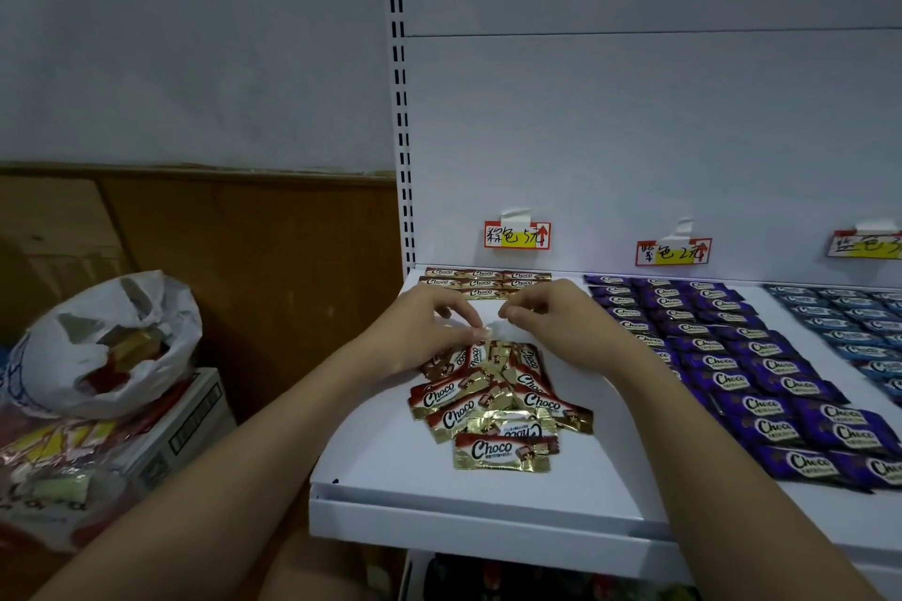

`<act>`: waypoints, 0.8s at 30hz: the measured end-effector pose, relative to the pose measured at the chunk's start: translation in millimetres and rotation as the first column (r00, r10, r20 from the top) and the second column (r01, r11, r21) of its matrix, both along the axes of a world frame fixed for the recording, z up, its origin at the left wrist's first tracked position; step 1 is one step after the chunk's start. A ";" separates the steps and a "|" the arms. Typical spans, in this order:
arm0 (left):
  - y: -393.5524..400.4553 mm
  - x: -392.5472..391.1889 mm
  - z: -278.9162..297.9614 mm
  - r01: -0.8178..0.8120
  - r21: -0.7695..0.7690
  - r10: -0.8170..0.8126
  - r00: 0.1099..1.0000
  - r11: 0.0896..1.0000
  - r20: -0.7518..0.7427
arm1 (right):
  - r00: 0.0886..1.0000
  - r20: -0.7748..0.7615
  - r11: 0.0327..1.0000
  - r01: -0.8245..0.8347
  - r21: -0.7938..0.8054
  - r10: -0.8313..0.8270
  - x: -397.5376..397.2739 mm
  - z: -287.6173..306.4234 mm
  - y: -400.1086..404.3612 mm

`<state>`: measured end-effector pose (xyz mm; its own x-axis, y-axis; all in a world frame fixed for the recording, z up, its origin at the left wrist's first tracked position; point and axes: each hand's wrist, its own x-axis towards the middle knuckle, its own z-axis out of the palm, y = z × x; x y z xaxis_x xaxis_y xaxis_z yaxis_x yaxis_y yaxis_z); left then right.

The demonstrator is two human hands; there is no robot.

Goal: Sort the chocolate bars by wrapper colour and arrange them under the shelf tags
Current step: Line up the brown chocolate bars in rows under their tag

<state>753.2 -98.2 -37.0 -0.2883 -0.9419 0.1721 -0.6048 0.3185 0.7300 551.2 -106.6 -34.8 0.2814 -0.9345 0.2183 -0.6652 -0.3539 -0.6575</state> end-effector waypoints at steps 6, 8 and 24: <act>0.1 7.9 16.7 -0.098 0.111 0.137 0.891 0.989 -0.434 | 0.980 0.104 0.985 -0.167 -0.038 0.170 10.1 15.1 15.2; -0.1 14.9 19.5 -0.113 0.180 0.191 0.842 0.977 -0.505 | 0.958 0.035 0.959 -0.283 -0.008 0.283 21.8 18.8 24.1; -7.3 34.7 11.2 -0.061 0.320 0.169 0.932 0.945 -0.320 | 0.939 0.082 0.938 -0.339 0.077 0.333 34.5 15.9 29.0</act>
<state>788.0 -105.5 -25.9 -0.1499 -0.9871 -0.0563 -0.3232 -0.0048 0.9463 585.8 -77.6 -18.9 0.5696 -0.8045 0.1682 -0.4711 -0.4872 -0.7353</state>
